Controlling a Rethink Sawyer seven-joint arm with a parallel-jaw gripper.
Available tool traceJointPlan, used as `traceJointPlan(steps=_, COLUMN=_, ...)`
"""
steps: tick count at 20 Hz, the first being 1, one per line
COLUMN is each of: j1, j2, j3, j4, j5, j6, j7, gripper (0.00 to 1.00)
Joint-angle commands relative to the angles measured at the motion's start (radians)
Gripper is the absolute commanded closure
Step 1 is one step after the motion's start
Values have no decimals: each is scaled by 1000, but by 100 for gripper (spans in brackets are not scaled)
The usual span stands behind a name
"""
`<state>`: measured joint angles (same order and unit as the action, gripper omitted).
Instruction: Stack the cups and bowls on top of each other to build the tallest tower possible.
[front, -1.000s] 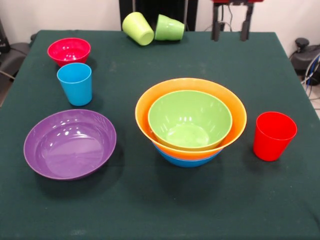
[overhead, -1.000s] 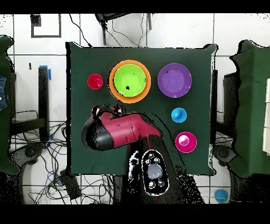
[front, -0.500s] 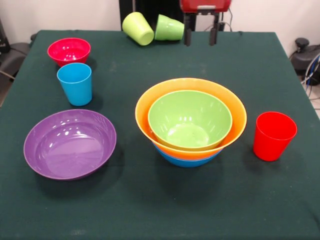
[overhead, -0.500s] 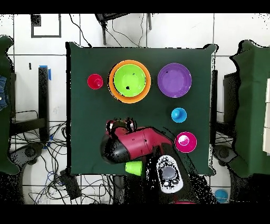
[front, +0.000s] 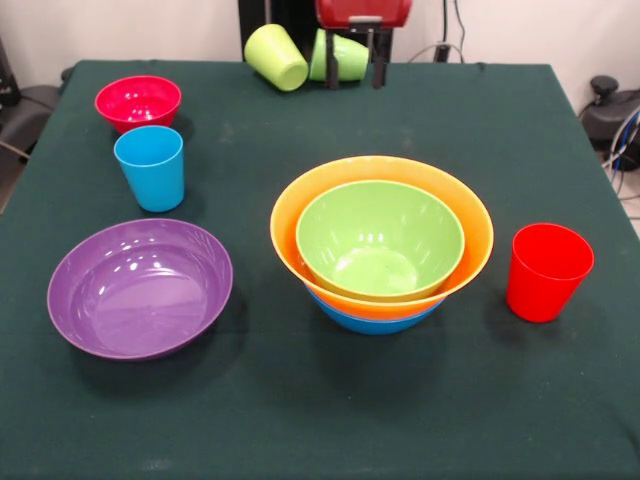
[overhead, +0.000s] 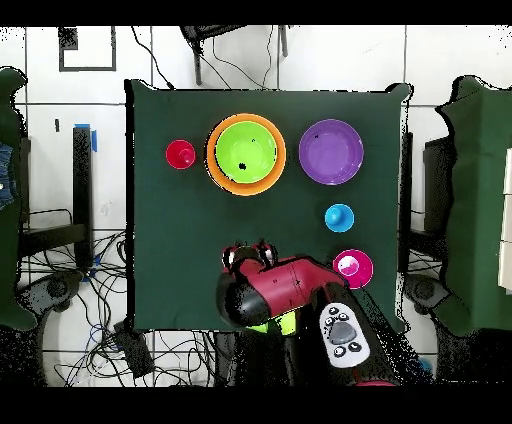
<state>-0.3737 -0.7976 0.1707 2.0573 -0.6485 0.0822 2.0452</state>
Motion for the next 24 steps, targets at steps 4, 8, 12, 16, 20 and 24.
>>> traceJointPlan(steps=4, j1=-176, j2=-9, j3=115, j4=100, j5=-125, j6=52, j7=-90, gripper=0)
traceJointPlan(steps=8, j1=-296, j2=-28, j3=191, j4=118, j5=-154, j6=94, j7=-164, gripper=0)
traceJointPlan(steps=12, j1=-367, j2=-17, j3=211, j4=118, j5=-200, j6=113, j7=-190, gripper=0)
traceJointPlan(steps=16, j1=-472, j2=-35, j3=268, j4=132, j5=-234, j6=165, j7=-262, gripper=0)
traceJointPlan(steps=20, j1=-611, j2=-23, j3=382, j4=89, j5=-238, j6=262, j7=-403, gripper=0)
traceJointPlan(steps=24, j1=-714, j2=63, j3=481, j4=-8, j5=-251, j6=354, j7=-524, gripper=0)
